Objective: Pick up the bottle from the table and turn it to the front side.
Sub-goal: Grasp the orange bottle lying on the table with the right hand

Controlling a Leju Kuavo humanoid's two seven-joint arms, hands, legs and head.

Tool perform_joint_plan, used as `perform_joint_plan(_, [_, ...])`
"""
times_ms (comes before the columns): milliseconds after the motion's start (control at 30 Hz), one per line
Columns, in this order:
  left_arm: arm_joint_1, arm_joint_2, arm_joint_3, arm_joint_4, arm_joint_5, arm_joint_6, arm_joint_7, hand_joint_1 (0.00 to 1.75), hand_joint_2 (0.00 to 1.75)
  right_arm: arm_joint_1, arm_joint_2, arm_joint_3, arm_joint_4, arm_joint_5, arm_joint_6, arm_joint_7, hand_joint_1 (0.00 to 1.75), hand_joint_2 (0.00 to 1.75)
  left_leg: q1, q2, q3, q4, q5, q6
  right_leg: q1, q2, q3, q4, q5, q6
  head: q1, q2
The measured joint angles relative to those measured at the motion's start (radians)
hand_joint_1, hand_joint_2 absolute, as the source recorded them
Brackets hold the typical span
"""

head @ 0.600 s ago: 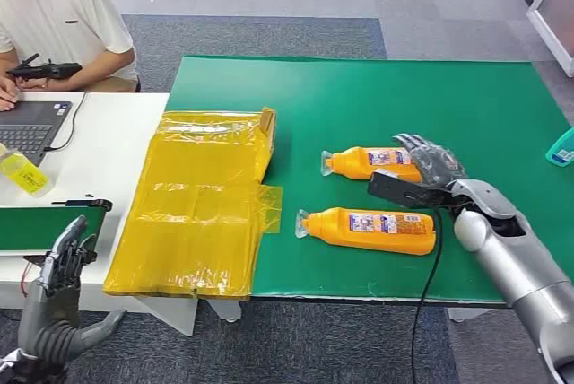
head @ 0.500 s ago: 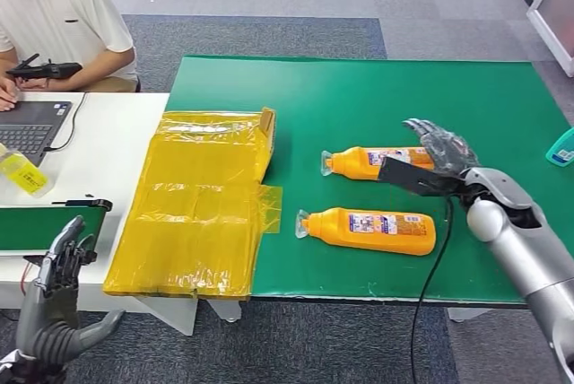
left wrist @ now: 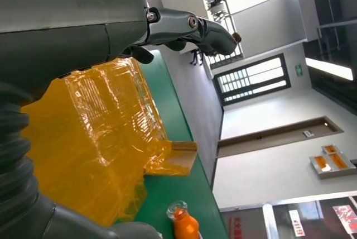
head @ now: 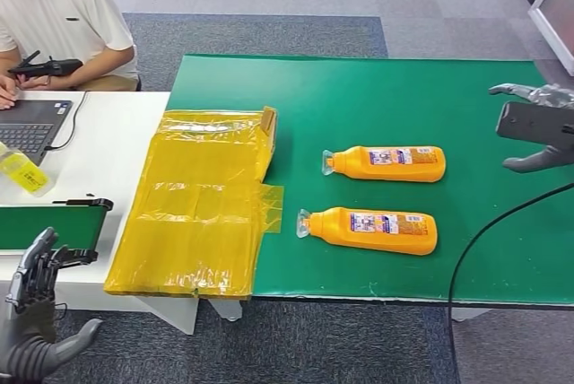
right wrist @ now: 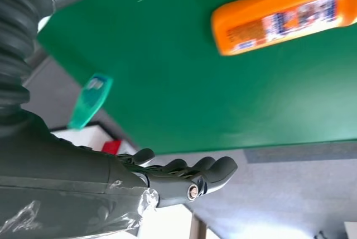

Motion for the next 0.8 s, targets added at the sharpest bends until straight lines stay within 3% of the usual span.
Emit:
perform_joint_plan(167, [0.001,-0.021,0.024,-0.009,-0.002,-0.021,-0.002,0.0,1.75,0.002,-0.081,0.078,-0.073,0.004,-0.1,-0.017,0.0,1.75,0.0,0.0,0.0,0.0,0.0,0.0,0.0,0.0,0.0,0.0,0.0,0.0,0.0,0.0])
perform_joint_plan(300, [0.001,-0.033,0.029,-0.018,-0.006,-0.025,-0.002,0.0,1.75,0.094,-0.088,0.12,-0.095,0.088,-0.218,-0.06,0.0,1.75,0.0,0.0,0.001,0.0,0.001,0.001,0.0,0.0,0.001,0.0,0.001,0.001,0.0,0.0])
perform_joint_plan(433, [0.001,-0.037,0.029,-0.026,-0.003,-0.02,-0.001,0.0,1.75,0.194,-0.079,0.132,-0.101,0.154,-0.247,-0.08,0.0,1.75,0.0,0.0,0.0,0.0,0.001,0.002,0.0,0.0,0.001,0.0,0.001,0.001,0.0,0.0])
perform_joint_plan(533, [0.001,-0.037,0.029,-0.029,0.002,-0.019,0.0,0.0,1.75,0.252,-0.056,0.131,-0.1,0.207,-0.249,-0.091,0.0,1.75,0.001,0.0,0.0,0.0,0.001,0.002,0.001,0.0,0.001,0.0,0.001,0.001,0.0,0.0])
perform_joint_plan(800, [-0.001,-0.037,0.023,-0.03,0.009,-0.01,0.011,0.0,1.75,0.369,0.092,0.128,-0.052,0.354,-0.275,-0.123,0.0,1.75,0.001,0.0,0.0,0.0,0.002,0.001,0.001,0.0,0.001,0.0,0.001,0.001,0.0,0.0])
